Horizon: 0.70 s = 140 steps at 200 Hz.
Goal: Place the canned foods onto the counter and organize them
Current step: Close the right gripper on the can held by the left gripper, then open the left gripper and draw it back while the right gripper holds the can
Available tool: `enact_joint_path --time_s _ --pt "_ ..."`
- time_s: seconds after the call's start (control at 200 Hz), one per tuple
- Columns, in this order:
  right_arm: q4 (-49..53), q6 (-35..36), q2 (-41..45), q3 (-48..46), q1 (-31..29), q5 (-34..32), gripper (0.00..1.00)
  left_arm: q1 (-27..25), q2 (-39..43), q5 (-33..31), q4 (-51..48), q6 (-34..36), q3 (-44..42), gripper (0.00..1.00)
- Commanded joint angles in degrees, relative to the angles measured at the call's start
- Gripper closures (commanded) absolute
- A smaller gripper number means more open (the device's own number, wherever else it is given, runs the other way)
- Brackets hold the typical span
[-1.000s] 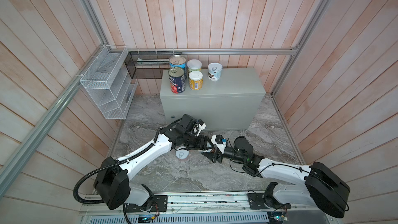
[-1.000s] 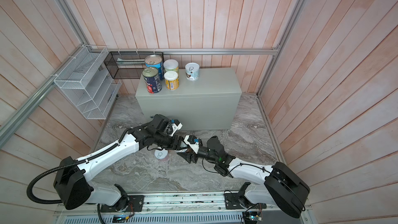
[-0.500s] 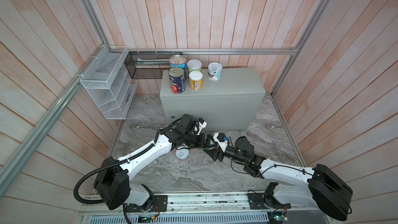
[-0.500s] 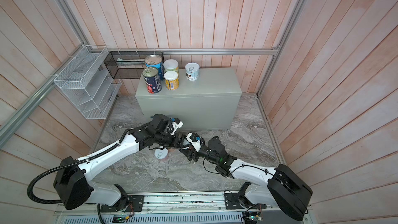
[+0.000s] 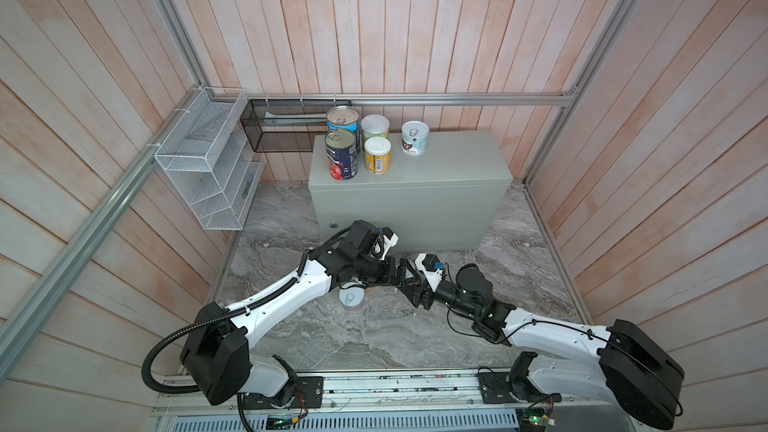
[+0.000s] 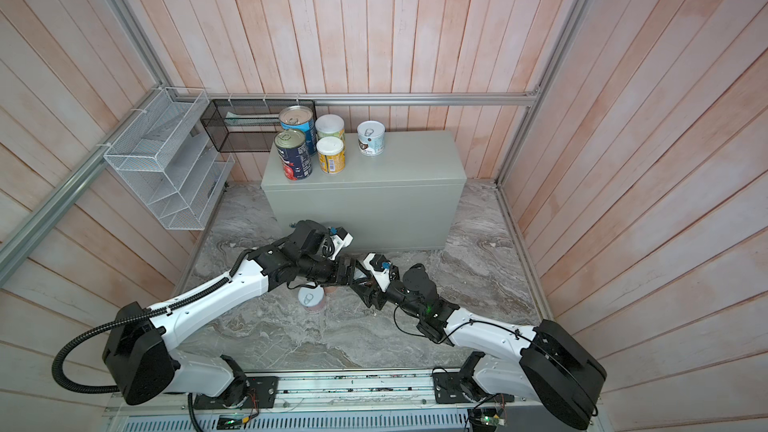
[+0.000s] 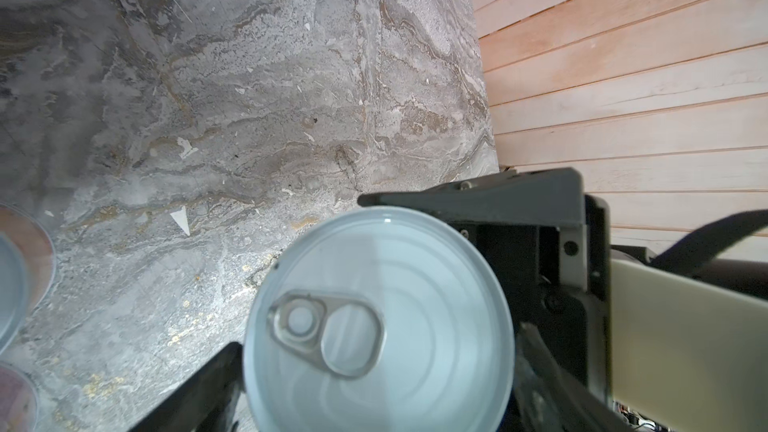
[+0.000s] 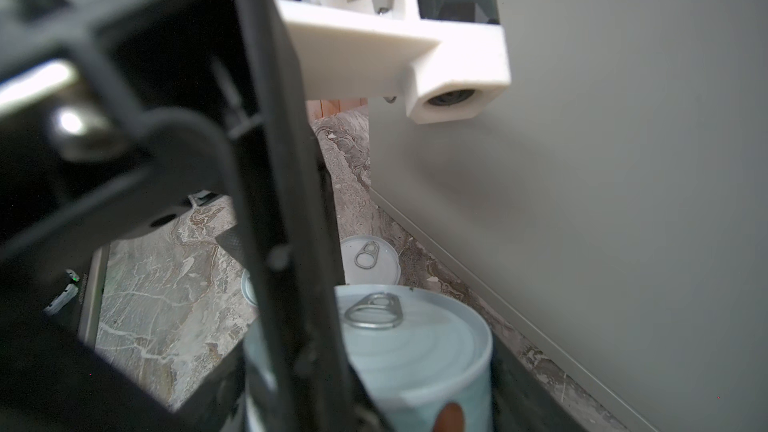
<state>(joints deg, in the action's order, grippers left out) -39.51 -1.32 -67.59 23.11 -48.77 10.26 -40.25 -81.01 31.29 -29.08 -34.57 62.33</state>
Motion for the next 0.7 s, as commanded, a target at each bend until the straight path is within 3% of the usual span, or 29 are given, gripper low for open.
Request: enact_joint_path --time_s 0.0,0.3,0.695 --pt "-3.1 -1.1 2.0 0.1 0.0 -4.4 0.54 0.2 2.8 -2.2 1.2 0.3 -0.7 0.0" --pt "1.5 -2.3 5.4 0.9 0.2 -13.2 0.54 2.3 8.4 -8.0 3.8 2.6 -4.8 0.0" --pt "8.5 -4.9 16.4 0.9 0.2 -17.1 0.55 4.0 12.9 -19.0 8.2 5.3 -7.8 0.0"
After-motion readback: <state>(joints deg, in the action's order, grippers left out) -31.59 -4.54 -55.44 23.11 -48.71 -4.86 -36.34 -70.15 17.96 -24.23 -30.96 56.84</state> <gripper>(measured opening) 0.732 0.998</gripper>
